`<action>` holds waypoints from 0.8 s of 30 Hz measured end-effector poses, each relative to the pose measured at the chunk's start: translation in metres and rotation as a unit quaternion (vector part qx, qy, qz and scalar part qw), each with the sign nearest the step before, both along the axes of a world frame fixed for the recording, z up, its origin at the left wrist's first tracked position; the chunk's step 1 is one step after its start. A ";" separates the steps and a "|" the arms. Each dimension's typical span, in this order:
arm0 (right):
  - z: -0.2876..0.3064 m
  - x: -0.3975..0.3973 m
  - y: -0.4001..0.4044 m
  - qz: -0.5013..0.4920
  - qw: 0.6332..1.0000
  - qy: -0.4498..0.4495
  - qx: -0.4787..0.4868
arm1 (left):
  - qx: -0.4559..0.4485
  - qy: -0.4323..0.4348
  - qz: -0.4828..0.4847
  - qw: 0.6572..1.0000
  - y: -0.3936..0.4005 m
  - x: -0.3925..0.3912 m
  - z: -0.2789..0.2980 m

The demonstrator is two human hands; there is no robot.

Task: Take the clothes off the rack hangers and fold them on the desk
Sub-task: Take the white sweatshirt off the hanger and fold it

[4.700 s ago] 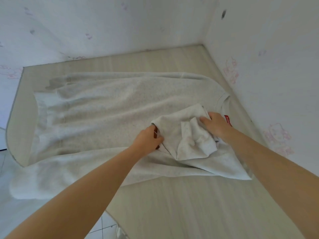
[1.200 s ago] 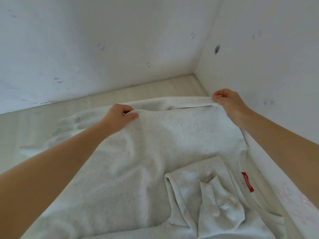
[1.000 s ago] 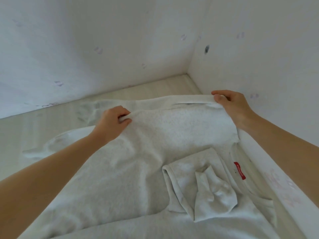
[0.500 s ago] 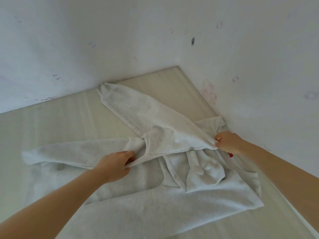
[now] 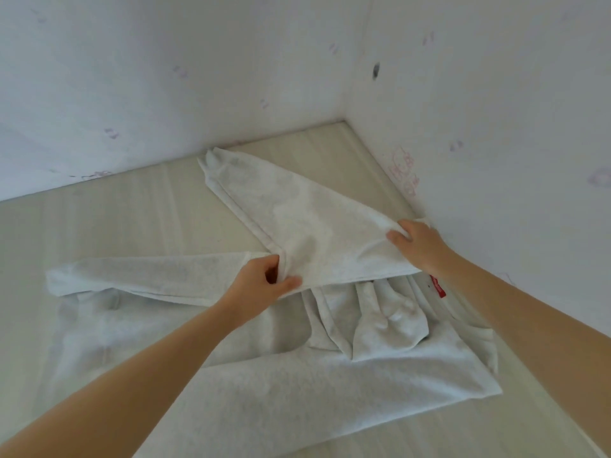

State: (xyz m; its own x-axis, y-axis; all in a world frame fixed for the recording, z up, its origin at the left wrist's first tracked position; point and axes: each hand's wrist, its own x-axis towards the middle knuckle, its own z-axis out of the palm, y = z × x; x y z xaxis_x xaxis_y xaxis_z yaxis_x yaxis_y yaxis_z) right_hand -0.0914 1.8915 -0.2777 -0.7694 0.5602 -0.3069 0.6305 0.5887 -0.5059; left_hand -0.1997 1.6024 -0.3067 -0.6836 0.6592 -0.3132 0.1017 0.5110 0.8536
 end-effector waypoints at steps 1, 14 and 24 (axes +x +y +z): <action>-0.006 0.008 0.001 0.019 0.999 -0.044 -0.003 | -0.044 0.020 -0.058 0.997 -0.004 0.006 -0.002; 0.018 -0.017 -0.114 0.282 0.941 0.034 0.186 | -0.368 0.371 -0.143 0.840 -0.143 -0.071 -0.008; -0.019 -0.052 -0.208 0.532 0.812 -0.021 0.240 | -0.356 0.443 -0.116 0.815 -0.217 -0.123 -0.003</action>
State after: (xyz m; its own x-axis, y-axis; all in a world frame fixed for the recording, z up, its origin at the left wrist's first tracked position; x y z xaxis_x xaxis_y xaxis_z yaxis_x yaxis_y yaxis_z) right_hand -0.1432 1.6830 -0.2969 -0.8912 -0.3512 -0.2872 -0.3526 0.9345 -0.0485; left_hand -0.3223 1.3855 -0.3099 -0.7319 0.6701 -0.1238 0.6813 0.7235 -0.1113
